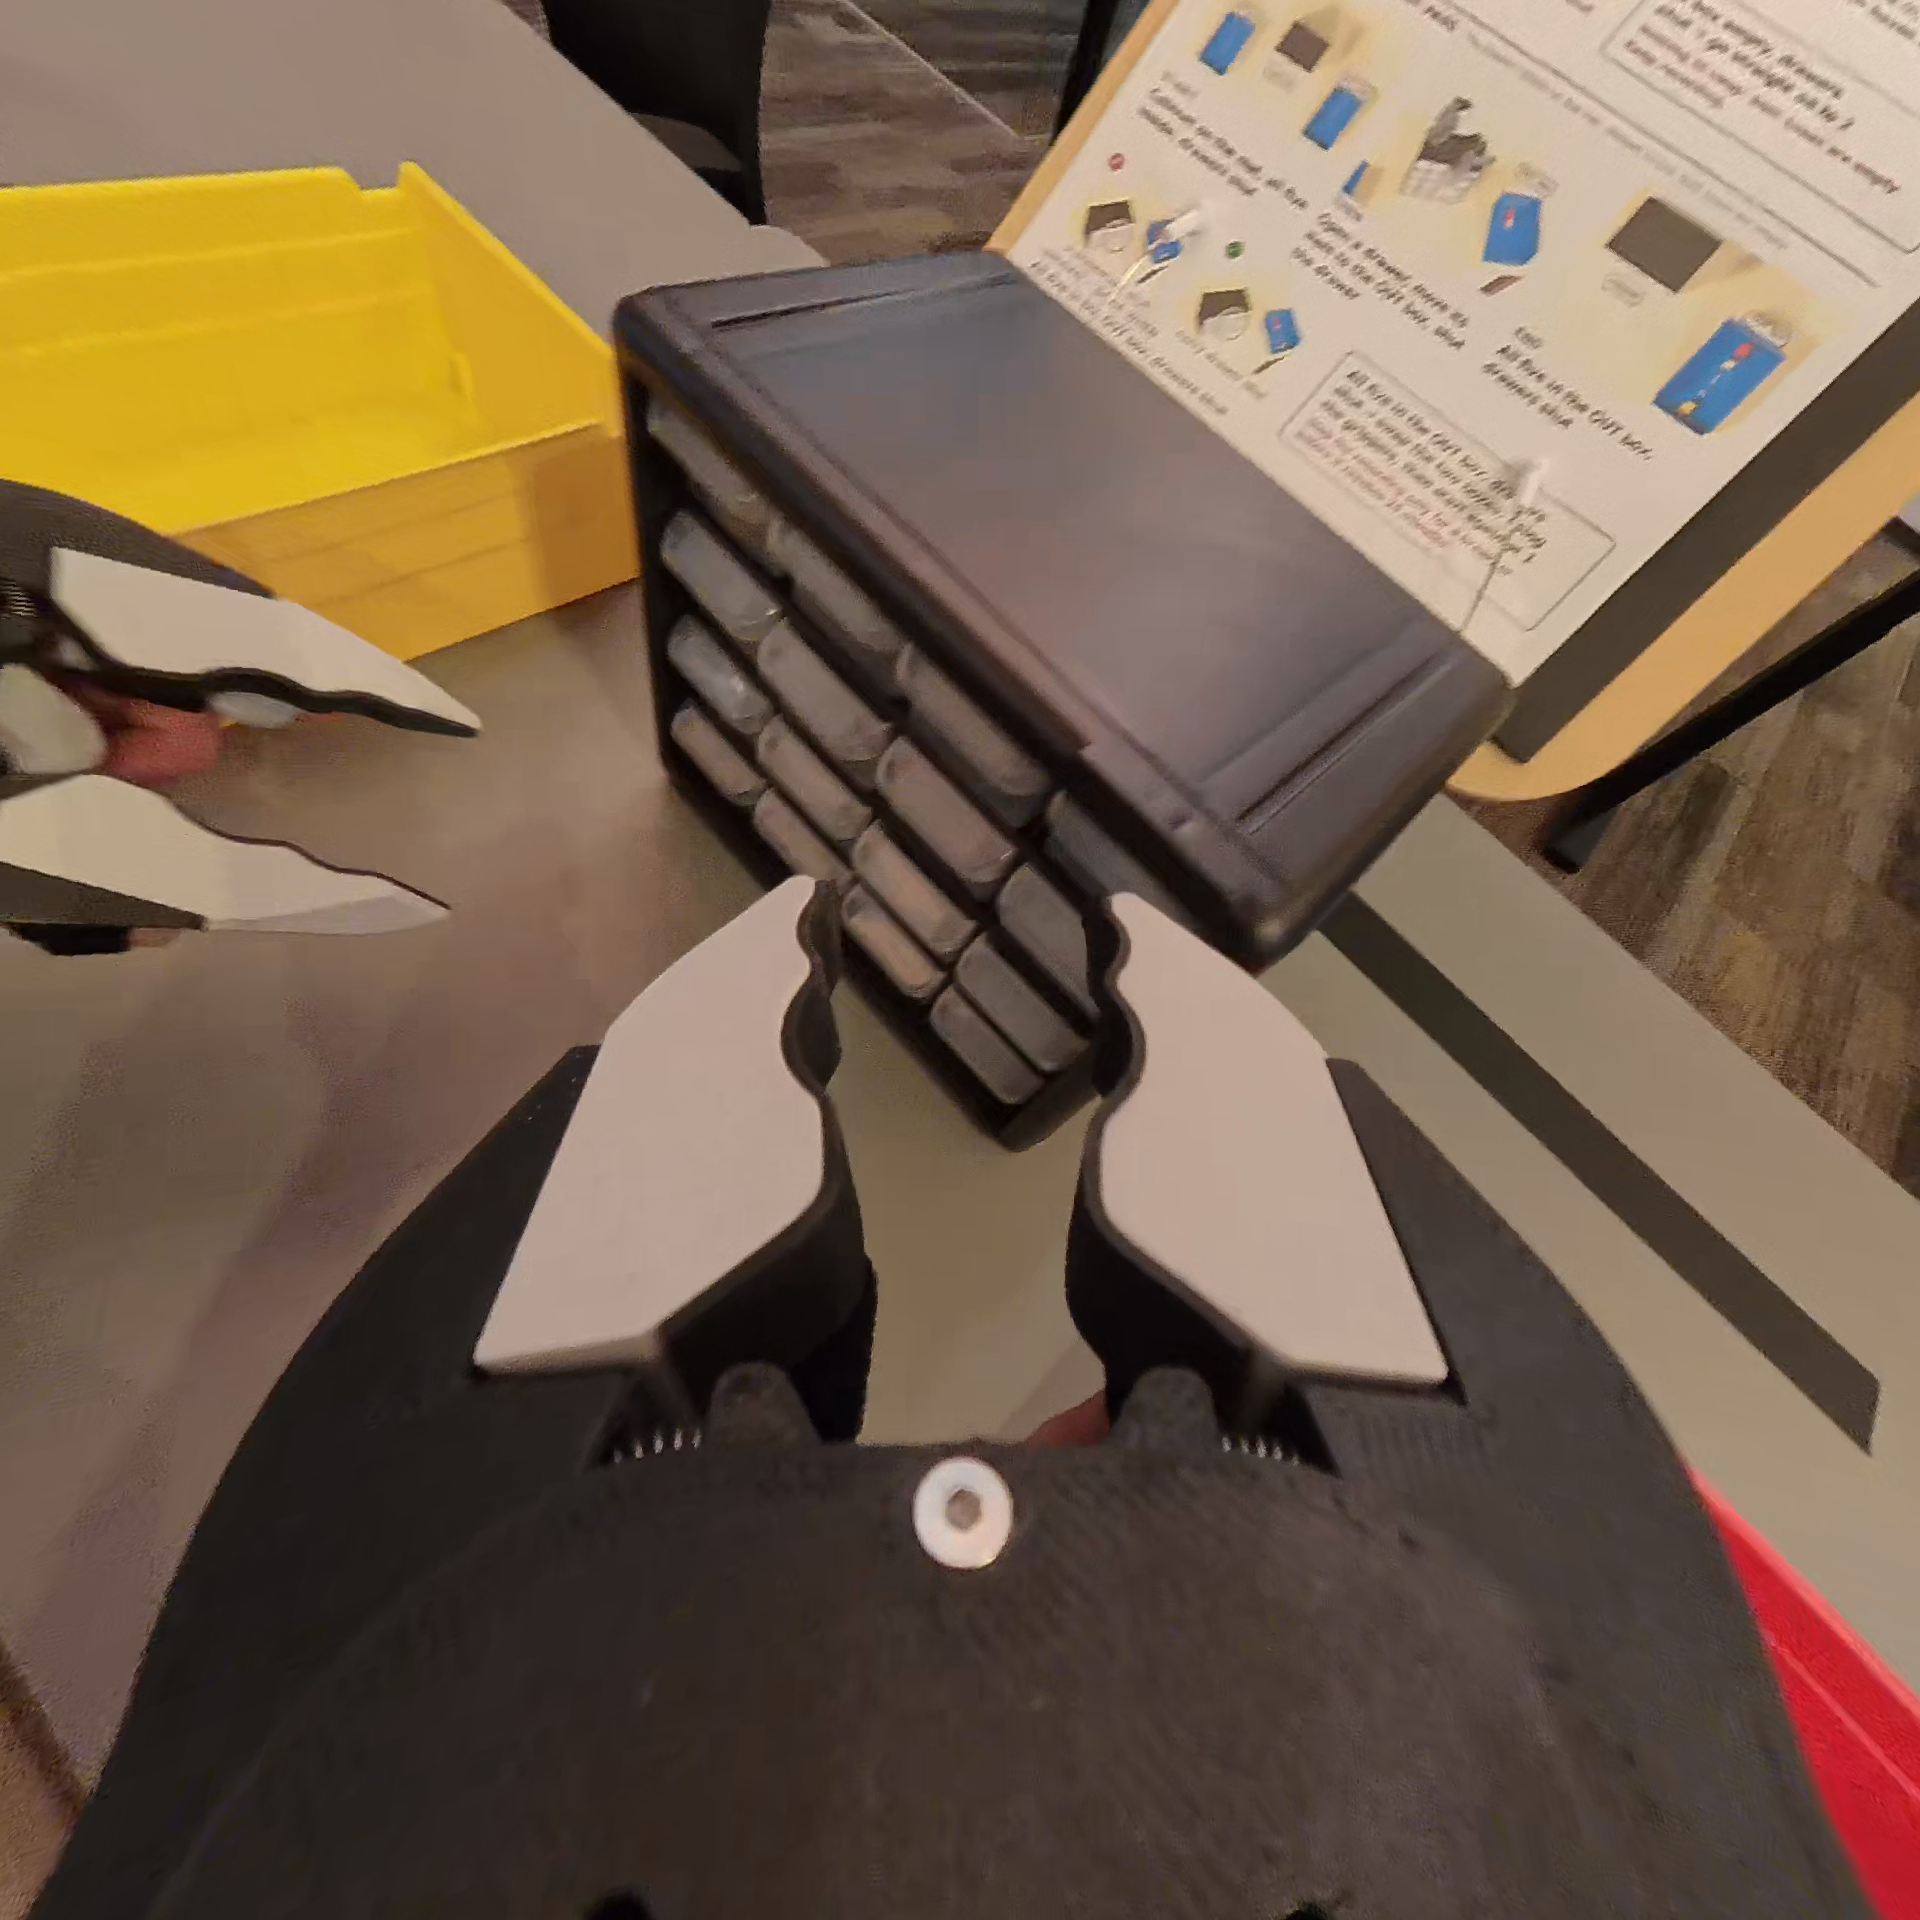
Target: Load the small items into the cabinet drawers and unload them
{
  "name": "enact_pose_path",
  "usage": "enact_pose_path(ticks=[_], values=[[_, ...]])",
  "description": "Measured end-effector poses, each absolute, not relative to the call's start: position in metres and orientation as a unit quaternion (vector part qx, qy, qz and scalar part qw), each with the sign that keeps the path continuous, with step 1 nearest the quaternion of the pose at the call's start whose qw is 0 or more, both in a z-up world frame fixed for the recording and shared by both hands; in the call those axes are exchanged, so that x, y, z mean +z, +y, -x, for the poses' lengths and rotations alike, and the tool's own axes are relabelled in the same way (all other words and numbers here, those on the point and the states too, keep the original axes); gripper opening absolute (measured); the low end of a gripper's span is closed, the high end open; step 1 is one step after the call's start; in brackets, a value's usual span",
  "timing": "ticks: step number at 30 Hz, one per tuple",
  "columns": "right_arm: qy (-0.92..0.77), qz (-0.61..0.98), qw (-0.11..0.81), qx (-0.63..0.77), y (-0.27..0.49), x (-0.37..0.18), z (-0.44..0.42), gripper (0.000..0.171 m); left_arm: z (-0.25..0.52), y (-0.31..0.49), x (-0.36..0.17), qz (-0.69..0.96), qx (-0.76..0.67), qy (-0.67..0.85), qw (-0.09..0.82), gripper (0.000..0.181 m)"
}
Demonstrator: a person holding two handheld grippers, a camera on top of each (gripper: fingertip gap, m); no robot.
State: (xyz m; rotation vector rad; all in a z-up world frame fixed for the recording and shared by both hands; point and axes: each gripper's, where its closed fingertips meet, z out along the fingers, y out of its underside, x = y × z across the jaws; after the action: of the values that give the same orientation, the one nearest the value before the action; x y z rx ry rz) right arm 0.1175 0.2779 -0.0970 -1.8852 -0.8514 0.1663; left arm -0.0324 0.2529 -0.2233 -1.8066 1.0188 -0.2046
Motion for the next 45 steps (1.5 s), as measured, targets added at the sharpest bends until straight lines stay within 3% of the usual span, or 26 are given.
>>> enact_pose_path(ticks=[5, 15, 22, 35, 45], values=[[-0.375, 0.793, 0.472, 0.086, 0.242, -0.146, -0.093, 0.047, 0.015, 0.238, -0.257, 0.757, -0.103, 0.449, 0.462, 0.060], [-0.439, 0.832, 0.327, 0.089, 0.213, -0.302, -0.052, 0.074, 0.017, 0.238, -0.294, 0.780, -0.107, 0.443, 0.428, 0.064], [-0.473, 0.809, 0.337, 0.093, 0.216, -0.323, -0.047, 0.092, 0.020, 0.240, -0.315, 0.793, -0.101, 0.446, 0.403, 0.068], [-0.463, 0.808, 0.327, 0.164, 0.215, -0.333, -0.037, 0.089, 0.021, 0.240, -0.329, 0.813, -0.120, 0.439, 0.362, 0.059], [-0.471, 0.803, 0.320, 0.177, 0.209, -0.335, -0.038, 0.099, 0.021, 0.238, -0.333, 0.828, -0.164, 0.426, 0.326, 0.062]])
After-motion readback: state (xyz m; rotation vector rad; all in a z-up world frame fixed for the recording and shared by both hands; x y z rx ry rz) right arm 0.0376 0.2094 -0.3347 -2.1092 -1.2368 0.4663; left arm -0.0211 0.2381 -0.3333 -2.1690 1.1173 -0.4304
